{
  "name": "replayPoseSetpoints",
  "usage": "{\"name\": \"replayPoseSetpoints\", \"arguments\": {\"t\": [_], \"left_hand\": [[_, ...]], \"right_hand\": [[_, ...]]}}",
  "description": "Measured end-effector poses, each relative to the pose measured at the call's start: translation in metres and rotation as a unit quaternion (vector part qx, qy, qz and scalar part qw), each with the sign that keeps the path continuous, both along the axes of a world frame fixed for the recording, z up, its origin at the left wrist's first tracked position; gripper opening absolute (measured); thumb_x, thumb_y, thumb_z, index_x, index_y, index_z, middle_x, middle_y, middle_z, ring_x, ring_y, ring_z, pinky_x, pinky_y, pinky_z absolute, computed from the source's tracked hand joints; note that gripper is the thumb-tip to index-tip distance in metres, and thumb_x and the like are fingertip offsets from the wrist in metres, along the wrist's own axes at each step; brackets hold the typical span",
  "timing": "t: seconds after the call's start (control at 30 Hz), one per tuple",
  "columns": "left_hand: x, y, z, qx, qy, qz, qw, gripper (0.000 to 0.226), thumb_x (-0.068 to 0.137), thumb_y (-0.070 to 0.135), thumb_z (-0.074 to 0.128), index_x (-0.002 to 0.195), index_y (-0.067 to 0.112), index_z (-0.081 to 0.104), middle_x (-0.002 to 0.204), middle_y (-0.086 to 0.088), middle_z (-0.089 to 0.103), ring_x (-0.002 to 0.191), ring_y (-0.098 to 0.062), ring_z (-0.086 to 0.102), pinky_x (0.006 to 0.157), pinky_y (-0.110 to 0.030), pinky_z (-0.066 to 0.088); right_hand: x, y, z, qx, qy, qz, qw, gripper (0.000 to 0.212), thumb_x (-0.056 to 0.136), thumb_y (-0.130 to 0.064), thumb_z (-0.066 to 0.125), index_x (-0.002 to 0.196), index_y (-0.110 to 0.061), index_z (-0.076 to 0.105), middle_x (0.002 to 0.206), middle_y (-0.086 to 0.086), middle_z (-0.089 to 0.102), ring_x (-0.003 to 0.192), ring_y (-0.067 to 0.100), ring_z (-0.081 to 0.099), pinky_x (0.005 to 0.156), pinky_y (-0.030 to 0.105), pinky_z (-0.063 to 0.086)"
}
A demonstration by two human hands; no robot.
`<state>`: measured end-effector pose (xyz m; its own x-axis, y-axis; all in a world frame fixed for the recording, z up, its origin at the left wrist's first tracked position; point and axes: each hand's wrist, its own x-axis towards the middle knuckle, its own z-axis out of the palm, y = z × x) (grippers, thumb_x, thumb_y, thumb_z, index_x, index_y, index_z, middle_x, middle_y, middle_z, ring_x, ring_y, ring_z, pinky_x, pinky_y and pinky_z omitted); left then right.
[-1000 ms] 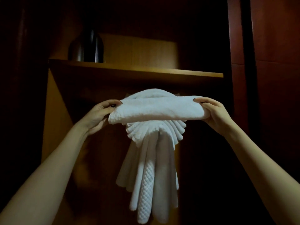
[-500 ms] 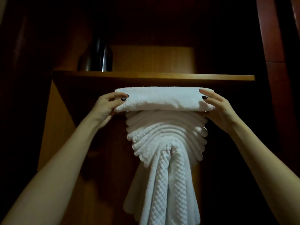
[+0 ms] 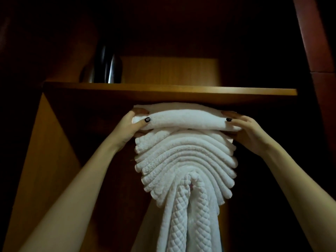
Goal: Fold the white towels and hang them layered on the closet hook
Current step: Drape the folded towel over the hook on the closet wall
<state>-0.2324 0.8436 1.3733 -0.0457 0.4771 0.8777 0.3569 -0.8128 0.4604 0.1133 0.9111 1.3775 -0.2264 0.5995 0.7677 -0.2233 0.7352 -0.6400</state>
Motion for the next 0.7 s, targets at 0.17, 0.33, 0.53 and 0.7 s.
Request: {"name": "replayPoseSetpoints", "arguments": {"t": [0.17,0.33,0.53,0.7], "left_hand": [[0.01,0.01,0.008,-0.008,-0.072,-0.084,0.994,0.024,0.1,0.016,0.052,0.122,0.007,0.055,0.092,-0.01,0.072,0.064,-0.019,0.072,0.051,-0.024,0.056],[0.015,0.023,0.003,-0.067,-0.208,-0.151,0.964,0.014,0.098,0.011,0.055,0.108,0.004,0.062,0.081,-0.007,0.074,0.069,-0.017,0.072,0.057,-0.026,0.057],[-0.007,0.021,-0.009,-0.101,-0.11,-0.094,0.984,0.021,0.092,0.017,0.065,0.106,0.002,0.07,0.094,-0.012,0.075,0.089,-0.02,0.072,0.068,-0.023,0.057],[-0.005,0.007,-0.016,0.024,-0.076,0.0,0.997,0.013,0.089,0.02,0.067,0.096,0.01,0.072,0.09,-0.001,0.076,0.083,-0.013,0.072,0.065,-0.018,0.053]], "right_hand": [[0.001,0.003,0.012,-0.027,0.021,0.061,0.998,0.043,0.081,-0.021,0.065,0.118,0.0,0.063,0.104,0.017,0.072,0.091,0.028,0.072,0.068,0.031,0.059],[-0.012,0.018,0.016,-0.083,0.049,0.096,0.991,0.033,0.097,-0.018,0.054,0.122,0.002,0.059,0.113,0.021,0.069,0.097,0.027,0.071,0.085,0.034,0.059],[-0.011,0.024,0.004,-0.161,0.058,0.111,0.979,0.032,0.099,-0.026,0.053,0.115,0.002,0.058,0.075,0.007,0.07,0.055,0.009,0.065,0.046,0.016,0.051],[0.001,0.012,0.002,0.011,-0.053,-0.217,0.975,0.028,0.096,-0.041,0.057,0.097,-0.017,0.071,0.068,-0.008,0.072,0.059,0.003,0.065,0.058,0.023,0.046]]}}
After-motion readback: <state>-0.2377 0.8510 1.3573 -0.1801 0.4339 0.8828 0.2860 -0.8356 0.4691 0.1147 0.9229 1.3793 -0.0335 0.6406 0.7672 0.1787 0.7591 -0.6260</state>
